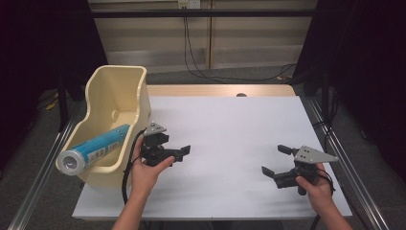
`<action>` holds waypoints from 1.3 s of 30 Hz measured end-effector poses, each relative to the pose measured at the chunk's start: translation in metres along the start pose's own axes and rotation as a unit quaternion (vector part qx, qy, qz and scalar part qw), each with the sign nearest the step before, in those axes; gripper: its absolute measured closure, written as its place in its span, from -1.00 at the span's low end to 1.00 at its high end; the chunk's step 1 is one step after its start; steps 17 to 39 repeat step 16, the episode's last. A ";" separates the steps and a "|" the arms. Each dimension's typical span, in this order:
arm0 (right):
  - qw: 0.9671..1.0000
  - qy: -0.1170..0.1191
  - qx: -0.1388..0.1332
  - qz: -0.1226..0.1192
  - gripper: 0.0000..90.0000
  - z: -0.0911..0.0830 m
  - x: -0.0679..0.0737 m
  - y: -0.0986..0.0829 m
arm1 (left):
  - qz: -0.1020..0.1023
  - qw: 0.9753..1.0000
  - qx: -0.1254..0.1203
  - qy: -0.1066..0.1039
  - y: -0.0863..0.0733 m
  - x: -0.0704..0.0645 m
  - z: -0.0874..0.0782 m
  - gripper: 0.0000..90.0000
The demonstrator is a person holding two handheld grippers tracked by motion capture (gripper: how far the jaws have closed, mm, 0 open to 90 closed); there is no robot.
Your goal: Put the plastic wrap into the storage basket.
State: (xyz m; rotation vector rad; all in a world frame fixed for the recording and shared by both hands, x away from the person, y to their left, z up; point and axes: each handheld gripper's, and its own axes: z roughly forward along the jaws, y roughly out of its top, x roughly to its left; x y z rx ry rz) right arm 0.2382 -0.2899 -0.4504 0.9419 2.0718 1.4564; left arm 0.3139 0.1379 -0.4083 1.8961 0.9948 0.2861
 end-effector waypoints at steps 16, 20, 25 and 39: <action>1.000 -0.003 0.003 0.003 -1.00 0.001 -0.001 -0.003 | 0.061 0.996 -0.064 0.016 -0.019 -0.008 -0.011 -0.88; 1.000 -0.003 0.003 0.003 -1.00 0.001 -0.001 -0.003 | 0.061 0.996 -0.064 0.016 -0.019 -0.008 -0.011 -0.88; 1.000 -0.003 0.003 0.003 -1.00 0.001 -0.001 -0.003 | 0.061 0.996 -0.064 0.016 -0.019 -0.008 -0.011 -0.88; 1.000 -0.003 0.003 0.003 -1.00 0.001 -0.001 -0.003 | 0.061 0.996 -0.064 0.016 -0.019 -0.008 -0.011 -0.88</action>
